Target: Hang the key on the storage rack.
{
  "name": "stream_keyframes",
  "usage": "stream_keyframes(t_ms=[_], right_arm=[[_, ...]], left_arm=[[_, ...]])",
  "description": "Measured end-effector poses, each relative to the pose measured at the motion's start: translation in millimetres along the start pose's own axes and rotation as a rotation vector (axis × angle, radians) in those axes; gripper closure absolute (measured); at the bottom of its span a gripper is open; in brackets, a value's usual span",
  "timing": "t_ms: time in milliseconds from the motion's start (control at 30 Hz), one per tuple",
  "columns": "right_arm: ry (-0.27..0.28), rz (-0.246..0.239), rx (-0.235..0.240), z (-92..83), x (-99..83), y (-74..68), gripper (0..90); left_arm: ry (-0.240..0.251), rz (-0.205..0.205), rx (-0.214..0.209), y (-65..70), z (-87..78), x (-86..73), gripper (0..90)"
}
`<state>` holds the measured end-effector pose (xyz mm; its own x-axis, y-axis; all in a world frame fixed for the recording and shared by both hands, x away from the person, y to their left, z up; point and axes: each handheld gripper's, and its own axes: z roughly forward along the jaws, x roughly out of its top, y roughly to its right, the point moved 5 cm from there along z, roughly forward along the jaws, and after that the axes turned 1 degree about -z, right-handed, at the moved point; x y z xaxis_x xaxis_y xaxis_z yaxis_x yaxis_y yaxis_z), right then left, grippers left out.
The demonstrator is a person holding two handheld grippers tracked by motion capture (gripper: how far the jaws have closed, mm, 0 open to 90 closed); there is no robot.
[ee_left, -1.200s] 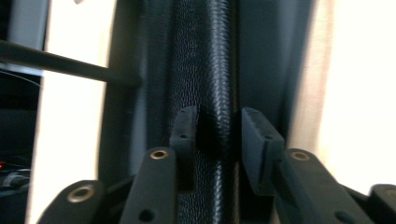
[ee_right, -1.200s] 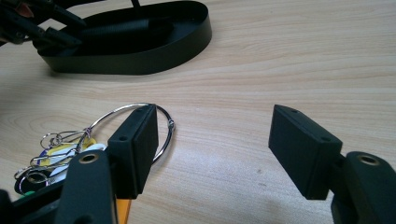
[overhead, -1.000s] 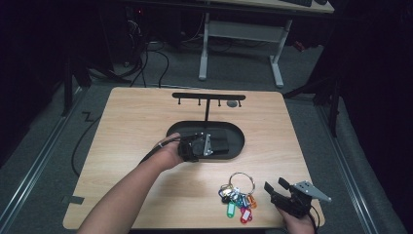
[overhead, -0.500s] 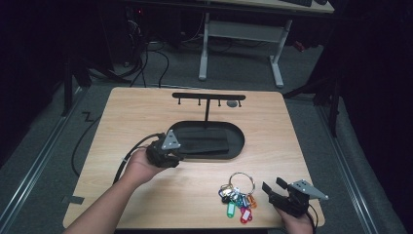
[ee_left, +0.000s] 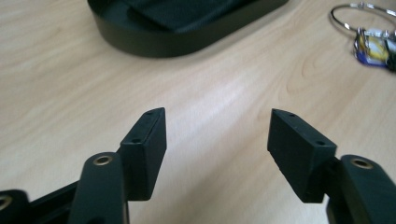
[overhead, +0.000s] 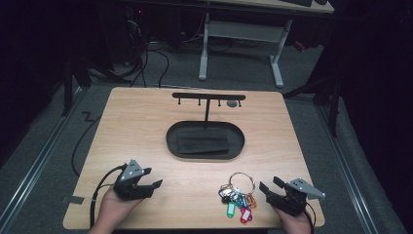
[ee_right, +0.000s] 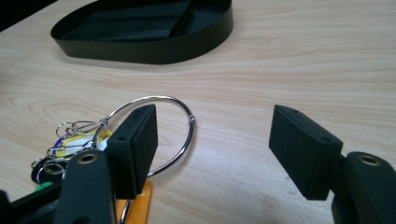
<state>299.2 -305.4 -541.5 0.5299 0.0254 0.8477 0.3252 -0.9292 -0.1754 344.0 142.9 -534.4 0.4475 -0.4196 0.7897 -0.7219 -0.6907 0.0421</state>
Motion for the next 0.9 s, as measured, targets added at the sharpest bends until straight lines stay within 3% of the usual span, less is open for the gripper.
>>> stream_keyframes(t_ms=[100, 200, 267, 367, 533, 600, 733, 800, 867, 900], right_arm=[[-0.012, -0.002, -0.003, -0.7, -0.9, -1.4, 33.7], [-0.036, -0.012, -0.013, 1.2, -1.9, -2.4, 33.7], [-0.044, -0.020, -0.019, 2.6, -1.8, -3.3, 32.2], [-0.056, -0.036, -0.038, 5.1, -2.7, -5.4, 30.5], [-0.096, -0.081, -0.091, 3.7, -2.5, -13.7, 32.4], [-0.140, -0.105, -0.086, 5.2, -1.0, -19.2, 32.0], [-0.282, -0.191, -0.093, 6.1, 7.3, -32.4, 31.2], [-0.324, -0.189, -0.094, 6.5, 13.5, -35.6, 31.4], [-0.383, -0.155, -0.064, 9.2, 18.0, -39.6, 31.1], [-0.424, -0.148, -0.053, 11.4, 19.4, -41.7, 31.1]], left_arm=[[0.019, 0.014, 0.046, -0.1, -4.1, -17.6, 34.3], [0.003, -0.004, 0.030, -4.1, -5.5, -24.0, 32.8], [0.022, -0.005, 0.033, -7.1, -7.7, -22.4, 31.9], [0.045, -0.043, 0.015, -10.6, -6.4, -22.9, 30.8], [0.038, -0.008, -0.007, -6.5, 0.2, -24.1, 30.3], [0.059, 0.018, -0.015, -3.4, 0.9, -23.3, 30.6], [0.084, 0.074, -0.021, 3.7, -1.4, -20.5, 30.6], [0.095, 0.060, -0.039, 6.0, -2.1, -19.7, 31.1], [0.113, 0.034, -0.074, 9.6, -2.5, -17.7, 31.3], [0.111, 0.042, -0.075, 11.0, -2.7, -17.1, 31.3]])
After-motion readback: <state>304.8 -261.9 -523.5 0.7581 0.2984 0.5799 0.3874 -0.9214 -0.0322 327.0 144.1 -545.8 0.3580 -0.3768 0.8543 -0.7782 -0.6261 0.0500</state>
